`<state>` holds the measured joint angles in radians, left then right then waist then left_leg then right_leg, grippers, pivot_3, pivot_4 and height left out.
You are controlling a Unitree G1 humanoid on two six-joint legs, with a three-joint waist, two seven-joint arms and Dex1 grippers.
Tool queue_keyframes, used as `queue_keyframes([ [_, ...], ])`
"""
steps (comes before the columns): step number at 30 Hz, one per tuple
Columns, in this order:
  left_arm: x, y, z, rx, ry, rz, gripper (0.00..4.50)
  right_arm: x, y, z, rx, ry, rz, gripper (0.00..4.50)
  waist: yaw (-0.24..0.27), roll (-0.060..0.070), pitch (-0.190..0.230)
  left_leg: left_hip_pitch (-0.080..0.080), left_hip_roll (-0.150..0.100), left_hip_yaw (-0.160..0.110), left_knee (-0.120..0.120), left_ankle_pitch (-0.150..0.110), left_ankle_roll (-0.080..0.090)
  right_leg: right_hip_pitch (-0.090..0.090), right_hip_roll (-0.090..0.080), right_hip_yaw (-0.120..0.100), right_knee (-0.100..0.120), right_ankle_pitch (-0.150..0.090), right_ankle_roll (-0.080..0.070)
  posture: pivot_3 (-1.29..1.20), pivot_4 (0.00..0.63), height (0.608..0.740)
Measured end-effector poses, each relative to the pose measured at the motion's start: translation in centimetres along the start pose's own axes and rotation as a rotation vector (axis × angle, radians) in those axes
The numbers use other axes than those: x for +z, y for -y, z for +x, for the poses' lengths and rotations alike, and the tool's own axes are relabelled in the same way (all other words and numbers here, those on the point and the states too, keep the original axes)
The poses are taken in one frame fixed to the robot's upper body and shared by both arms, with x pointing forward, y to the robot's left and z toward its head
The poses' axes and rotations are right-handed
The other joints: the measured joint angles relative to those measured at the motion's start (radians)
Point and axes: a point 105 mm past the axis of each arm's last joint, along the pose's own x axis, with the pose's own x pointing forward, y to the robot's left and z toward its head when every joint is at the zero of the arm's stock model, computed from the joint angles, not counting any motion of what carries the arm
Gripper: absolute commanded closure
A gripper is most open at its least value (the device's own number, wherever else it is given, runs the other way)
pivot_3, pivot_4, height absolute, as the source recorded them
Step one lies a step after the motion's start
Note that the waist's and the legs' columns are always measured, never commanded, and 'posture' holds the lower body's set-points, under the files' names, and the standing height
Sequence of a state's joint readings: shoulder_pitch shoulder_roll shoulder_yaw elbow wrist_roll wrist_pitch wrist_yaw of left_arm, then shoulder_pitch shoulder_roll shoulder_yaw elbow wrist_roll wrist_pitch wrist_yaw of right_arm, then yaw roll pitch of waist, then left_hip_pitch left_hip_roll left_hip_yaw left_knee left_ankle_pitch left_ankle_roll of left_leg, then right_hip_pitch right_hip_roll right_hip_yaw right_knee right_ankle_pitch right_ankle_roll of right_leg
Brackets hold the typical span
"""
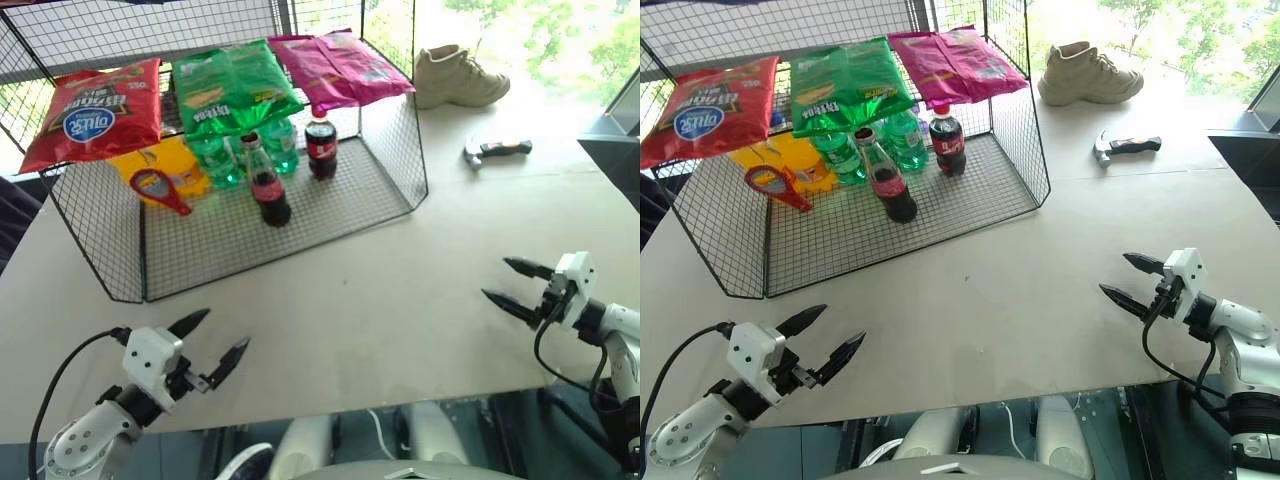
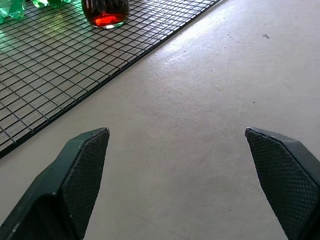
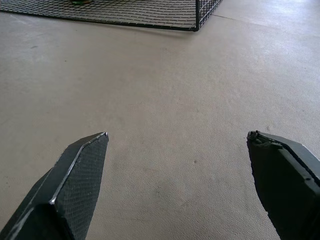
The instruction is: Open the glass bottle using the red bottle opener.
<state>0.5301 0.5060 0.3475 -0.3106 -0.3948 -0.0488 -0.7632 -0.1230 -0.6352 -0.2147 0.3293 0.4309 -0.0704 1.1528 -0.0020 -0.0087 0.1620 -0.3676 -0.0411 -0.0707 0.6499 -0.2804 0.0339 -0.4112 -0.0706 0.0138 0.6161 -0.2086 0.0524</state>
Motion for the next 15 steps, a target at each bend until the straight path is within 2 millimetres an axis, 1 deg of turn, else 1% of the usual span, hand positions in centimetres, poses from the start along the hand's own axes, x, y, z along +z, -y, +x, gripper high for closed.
queue_keyframes([
  [8, -0.06, 0.52, 0.61, -0.024, 0.011, -0.011, 0.0, 0.01, -0.13, 0.01, 0.013, 0.0, 0.0, 0.05, 0.0, 0.0, 0.0, 0.0, 0.0, 0.0, 0.0, 0.0, 0.0, 0.0, 0.0, 0.0, 0.001, 0.0, 0.0, 0.0, 0.15, 0.74],
  [15, -0.11, 0.7, 0.72, -0.033, 0.012, -0.013, 0.0, -0.08, -0.28, -0.06, 0.017, -0.002, 0.001, 0.05, 0.0, 0.0, 0.0, 0.001, 0.0, 0.001, 0.001, 0.0, 0.0, 0.0, 0.0, 0.001, 0.002, 0.0, 0.0, 0.0, 0.15, 0.74],
])
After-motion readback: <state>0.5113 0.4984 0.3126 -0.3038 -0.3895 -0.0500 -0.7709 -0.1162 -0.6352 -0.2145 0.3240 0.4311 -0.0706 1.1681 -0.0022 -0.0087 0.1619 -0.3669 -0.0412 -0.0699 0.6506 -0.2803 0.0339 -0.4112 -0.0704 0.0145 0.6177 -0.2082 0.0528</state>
